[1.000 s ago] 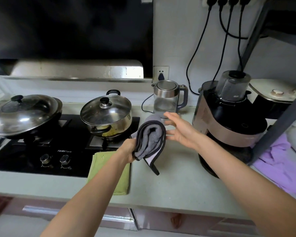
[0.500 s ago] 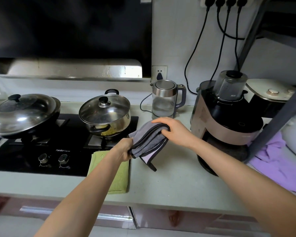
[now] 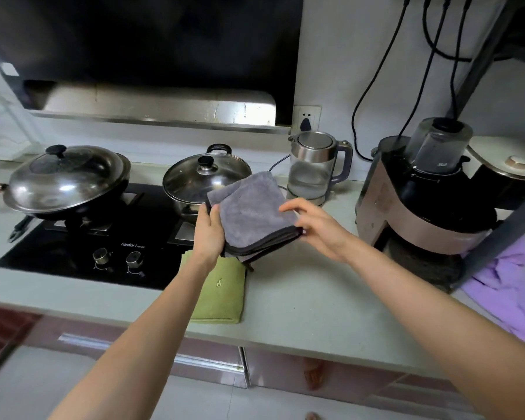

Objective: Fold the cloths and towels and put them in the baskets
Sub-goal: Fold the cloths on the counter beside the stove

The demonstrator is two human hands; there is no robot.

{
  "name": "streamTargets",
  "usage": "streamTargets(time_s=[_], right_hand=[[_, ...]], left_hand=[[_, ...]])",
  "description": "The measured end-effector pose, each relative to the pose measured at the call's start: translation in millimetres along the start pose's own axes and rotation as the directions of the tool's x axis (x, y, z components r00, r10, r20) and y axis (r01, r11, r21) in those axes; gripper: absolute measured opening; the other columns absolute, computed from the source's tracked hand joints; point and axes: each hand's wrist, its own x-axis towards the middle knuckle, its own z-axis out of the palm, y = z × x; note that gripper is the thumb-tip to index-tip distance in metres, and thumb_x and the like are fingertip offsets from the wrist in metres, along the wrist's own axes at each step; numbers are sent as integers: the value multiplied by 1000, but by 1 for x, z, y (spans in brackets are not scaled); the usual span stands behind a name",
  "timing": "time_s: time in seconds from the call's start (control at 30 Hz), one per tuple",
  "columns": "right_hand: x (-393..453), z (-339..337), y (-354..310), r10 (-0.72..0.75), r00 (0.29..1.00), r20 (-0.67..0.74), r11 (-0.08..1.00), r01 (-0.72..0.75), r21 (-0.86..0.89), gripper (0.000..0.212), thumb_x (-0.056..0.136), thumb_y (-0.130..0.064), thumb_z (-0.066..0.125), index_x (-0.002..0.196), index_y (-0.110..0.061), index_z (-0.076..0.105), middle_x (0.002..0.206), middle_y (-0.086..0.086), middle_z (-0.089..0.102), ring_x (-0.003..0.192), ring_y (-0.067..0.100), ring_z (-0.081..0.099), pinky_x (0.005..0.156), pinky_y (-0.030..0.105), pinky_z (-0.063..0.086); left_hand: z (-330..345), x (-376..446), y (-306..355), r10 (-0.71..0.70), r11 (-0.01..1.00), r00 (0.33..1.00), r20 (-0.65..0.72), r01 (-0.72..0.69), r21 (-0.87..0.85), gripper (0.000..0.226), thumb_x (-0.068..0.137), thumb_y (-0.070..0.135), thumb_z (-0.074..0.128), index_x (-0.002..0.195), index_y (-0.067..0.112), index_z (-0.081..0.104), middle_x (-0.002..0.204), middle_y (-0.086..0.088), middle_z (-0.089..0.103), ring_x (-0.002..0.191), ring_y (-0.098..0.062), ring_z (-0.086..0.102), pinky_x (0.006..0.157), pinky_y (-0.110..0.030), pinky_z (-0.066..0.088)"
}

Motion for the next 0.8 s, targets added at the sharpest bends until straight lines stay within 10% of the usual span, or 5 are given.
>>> streamTargets(time_s=[0.2, 0.37, 0.43, 0.63, 0.8], right_hand=[[9, 32, 11, 226, 971, 74, 963, -235, 132, 39, 83, -5, 67, 120, -7, 56, 111, 8, 69, 98, 20, 67, 91, 33, 52], [21, 56, -11, 11, 971, -238, 913, -107, -394, 31, 79, -1, 57, 108, -13, 60, 102, 8, 69, 94, 25, 66, 77, 32, 51], [19, 82, -17, -146, 958, -247, 799, -33, -600, 36, 81, -5, 55, 116, -15, 56, 105, 10, 67, 96, 29, 63, 78, 35, 51], [-1, 155, 9, -29, 951, 309, 644, 254, -722, 58, 87, -28, 62, 141, -14, 43, 128, 9, 57, 112, 23, 56, 94, 33, 44], [7, 147, 23, -217, 970, -113, 819, 117, -561, 62, 84, -39, 67, 138, -21, 43, 134, -9, 46, 121, 6, 39, 106, 27, 34]], left_hand=[[-22, -8, -13, 42, 998, 996, 80, -44, 33, 26, 101, 32, 39, 118, 21, 56, 107, 8, 67, 98, -4, 64, 79, -20, 52], [-42, -14, -26, -232, 972, 971, -63, 233, 10, 35, 95, 31, 56, 119, 6, 50, 100, -3, 57, 81, -15, 59, 70, -28, 52], [-48, -17, -13, -276, 941, 955, 111, 292, -170, 48, 92, 50, 53, 122, 14, 55, 113, -2, 63, 97, -17, 63, 84, -34, 53], [-82, -34, -15, -318, 788, 914, 250, 402, -467, 52, 83, 40, 67, 121, 6, 60, 120, -18, 65, 110, -28, 64, 92, -40, 50], [-134, -52, -35, -391, 665, 853, 346, 521, -534, 40, 93, 30, 52, 118, 0, 61, 117, -21, 65, 108, -32, 63, 98, -43, 46]])
